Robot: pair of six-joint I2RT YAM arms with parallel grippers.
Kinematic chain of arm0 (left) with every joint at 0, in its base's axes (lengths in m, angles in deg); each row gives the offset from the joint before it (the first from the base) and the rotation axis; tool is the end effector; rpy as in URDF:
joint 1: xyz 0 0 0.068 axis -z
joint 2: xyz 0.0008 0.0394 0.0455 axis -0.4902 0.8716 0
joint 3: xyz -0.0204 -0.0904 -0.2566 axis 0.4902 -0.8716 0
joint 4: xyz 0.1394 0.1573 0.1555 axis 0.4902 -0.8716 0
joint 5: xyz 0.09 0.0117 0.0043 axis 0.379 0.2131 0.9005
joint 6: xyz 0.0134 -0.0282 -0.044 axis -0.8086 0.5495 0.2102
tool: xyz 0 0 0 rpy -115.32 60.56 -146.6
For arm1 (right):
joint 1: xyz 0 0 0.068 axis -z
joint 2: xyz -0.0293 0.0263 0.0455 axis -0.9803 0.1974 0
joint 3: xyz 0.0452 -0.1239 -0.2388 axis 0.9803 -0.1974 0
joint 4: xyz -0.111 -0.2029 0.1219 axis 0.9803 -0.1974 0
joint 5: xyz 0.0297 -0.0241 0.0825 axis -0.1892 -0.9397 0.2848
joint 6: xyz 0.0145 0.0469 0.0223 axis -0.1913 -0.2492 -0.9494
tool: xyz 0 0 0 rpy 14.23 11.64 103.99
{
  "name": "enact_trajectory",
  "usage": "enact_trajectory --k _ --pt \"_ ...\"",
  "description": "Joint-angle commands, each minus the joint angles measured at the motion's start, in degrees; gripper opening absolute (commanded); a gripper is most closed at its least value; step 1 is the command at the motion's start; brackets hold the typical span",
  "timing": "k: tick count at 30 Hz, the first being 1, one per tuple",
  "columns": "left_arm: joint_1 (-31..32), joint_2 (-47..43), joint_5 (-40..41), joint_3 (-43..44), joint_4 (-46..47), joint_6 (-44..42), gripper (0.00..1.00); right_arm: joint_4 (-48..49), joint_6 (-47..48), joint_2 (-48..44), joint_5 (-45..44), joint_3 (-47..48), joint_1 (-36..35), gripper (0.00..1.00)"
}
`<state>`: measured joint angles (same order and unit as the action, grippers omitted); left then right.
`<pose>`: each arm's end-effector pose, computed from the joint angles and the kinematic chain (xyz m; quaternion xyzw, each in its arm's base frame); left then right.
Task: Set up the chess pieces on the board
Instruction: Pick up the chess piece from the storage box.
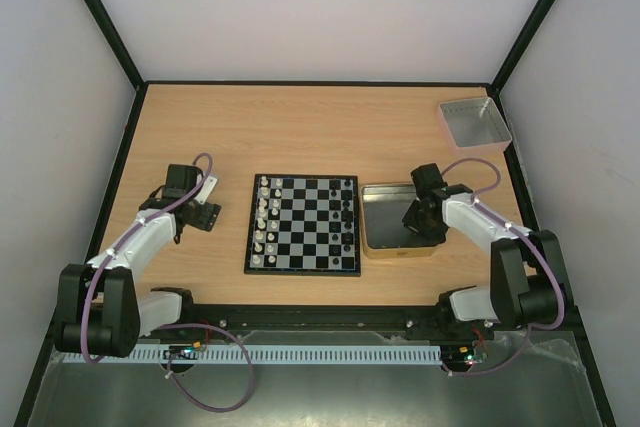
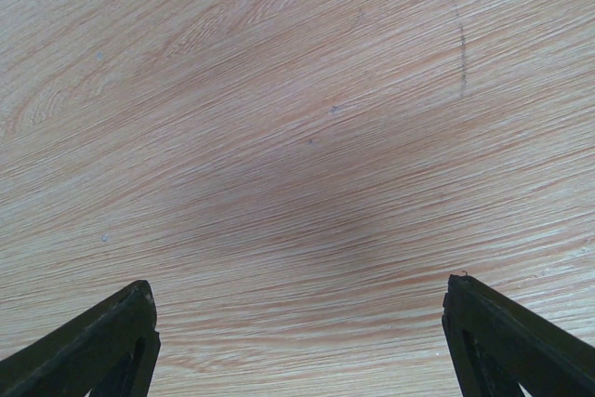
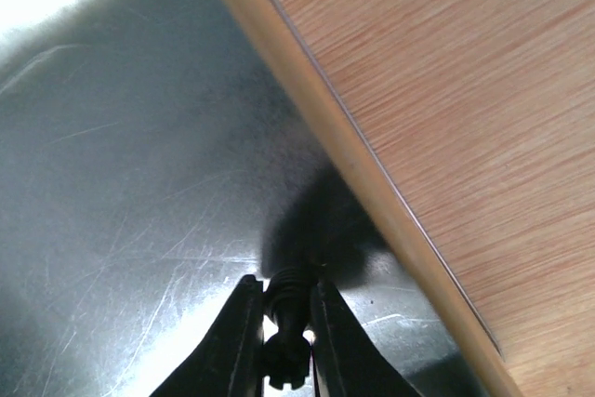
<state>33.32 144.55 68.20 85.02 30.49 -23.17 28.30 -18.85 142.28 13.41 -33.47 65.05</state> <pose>0.2192 -0.0108 0.1769 0.1715 0.9360 0.0982 0.2913 0.2154 0.0555 0.1608 0.2526 0.9564 0.1082 0.0992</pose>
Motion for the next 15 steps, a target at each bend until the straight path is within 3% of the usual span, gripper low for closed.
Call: enact_trajectory --k 1,10,15 --pt "0.3 0.1 0.3 -0.7 0.5 0.2 0.84 0.7 0.4 0.6 -0.8 -0.8 0.3 0.09" --pt "0.3 0.1 0.4 -0.8 0.6 0.3 0.84 -3.2 2.2 -1.1 -1.4 3.7 -0.6 0.07" --pt "0.4 0.1 0.7 -0.8 0.8 0.4 0.84 -5.6 1.3 -1.6 -4.1 7.9 -8.2 0.07"
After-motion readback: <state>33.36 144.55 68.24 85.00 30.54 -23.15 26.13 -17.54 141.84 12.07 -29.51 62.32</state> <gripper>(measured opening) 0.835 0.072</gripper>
